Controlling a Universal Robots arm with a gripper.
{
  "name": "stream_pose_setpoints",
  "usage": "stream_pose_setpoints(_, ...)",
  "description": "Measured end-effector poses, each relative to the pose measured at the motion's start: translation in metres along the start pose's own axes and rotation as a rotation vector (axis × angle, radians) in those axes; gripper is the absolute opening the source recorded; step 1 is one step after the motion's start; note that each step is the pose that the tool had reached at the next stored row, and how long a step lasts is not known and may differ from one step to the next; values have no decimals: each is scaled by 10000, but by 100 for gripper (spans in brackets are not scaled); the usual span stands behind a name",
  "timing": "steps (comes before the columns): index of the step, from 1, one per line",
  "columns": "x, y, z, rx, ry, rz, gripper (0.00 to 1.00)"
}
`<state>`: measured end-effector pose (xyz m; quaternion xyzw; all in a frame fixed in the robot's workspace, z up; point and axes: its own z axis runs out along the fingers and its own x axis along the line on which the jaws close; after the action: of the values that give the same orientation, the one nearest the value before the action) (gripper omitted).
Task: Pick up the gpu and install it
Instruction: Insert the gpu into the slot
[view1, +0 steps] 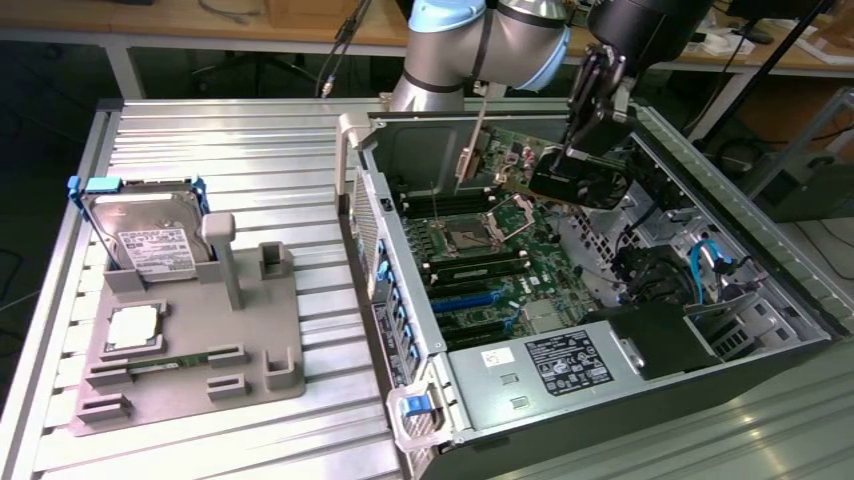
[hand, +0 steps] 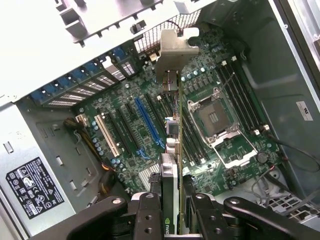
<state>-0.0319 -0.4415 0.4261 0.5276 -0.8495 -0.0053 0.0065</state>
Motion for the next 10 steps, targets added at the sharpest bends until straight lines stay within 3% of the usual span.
stream_pose_setpoints(10,-1,1,0,4,11,-593,27)
